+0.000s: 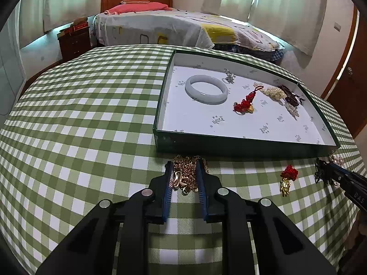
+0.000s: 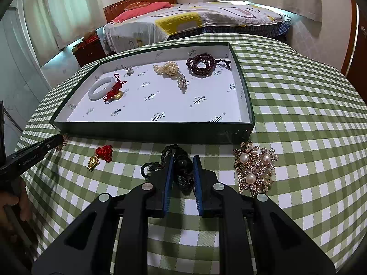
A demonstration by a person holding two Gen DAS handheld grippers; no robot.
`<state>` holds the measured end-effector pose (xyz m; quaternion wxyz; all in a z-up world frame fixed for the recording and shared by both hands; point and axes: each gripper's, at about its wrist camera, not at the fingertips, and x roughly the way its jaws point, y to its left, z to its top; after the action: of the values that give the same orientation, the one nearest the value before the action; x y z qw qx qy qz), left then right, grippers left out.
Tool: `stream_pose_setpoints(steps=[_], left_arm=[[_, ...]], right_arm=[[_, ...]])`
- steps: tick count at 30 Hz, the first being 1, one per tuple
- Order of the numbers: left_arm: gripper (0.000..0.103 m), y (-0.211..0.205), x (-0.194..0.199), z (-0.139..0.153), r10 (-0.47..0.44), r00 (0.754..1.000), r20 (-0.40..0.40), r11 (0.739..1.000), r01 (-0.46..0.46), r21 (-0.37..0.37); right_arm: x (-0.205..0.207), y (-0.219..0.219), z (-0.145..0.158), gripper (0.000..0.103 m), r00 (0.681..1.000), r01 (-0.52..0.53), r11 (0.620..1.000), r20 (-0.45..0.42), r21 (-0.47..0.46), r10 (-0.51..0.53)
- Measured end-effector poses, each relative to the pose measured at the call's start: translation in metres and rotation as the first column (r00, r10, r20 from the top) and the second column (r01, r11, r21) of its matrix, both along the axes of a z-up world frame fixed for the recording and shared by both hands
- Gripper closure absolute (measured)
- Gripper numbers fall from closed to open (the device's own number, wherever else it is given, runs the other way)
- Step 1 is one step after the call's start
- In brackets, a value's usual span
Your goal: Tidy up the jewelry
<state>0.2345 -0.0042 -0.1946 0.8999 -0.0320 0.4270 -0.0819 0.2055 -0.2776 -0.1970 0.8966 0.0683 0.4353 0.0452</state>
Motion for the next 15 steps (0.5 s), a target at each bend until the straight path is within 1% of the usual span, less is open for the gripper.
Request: stream_pose_setpoints(steps=[2,3,6,11,13,15], left_arm=[[0.089,0.0,-0.003,0.002,-0.001,1.0,0.011,1.0,0.001,0.002],[0.1,-0.001,-0.005,0.004,-0.001,1.0,0.024,1.0,0.001,0.008],[0.1,-0.004,-0.009,0.003,-0.026,0.999,0.026,1.0,0.025,0.013],[0.1,-0.005,-0.017,0.008,-0.034,0.998,0.046,0.999,0.033,0.01],[0.1,-0.005,-0.016,0.008,-0.04,0.999,0.033,0.999,0.04,0.009],[0.1,-0.003,-0.014,0.006,-0.018,1.0,0.019,1.0,0.018,0.003]], right_arm=[[-0.001,0.0,0.0,0.086,1.0,0.0,1.0,0.001,0.003,0.0],[-0.002,0.0,0.0,0.086,1.0,0.0,1.0,0.003,0.004,0.0],[-0.003,0.0,0.001,0.086,1.0,0.004,1.0,0.01,0.008,-0.004],[-0.005,0.001,0.003,0.086,1.0,0.003,1.0,0.014,0.009,-0.004],[-0.007,0.002,0.004,0.086,1.0,0.003,1.0,0.017,0.011,-0.003],[-0.008,0.003,0.005,0.086,1.0,0.001,1.0,0.019,0.012,-0.001]])
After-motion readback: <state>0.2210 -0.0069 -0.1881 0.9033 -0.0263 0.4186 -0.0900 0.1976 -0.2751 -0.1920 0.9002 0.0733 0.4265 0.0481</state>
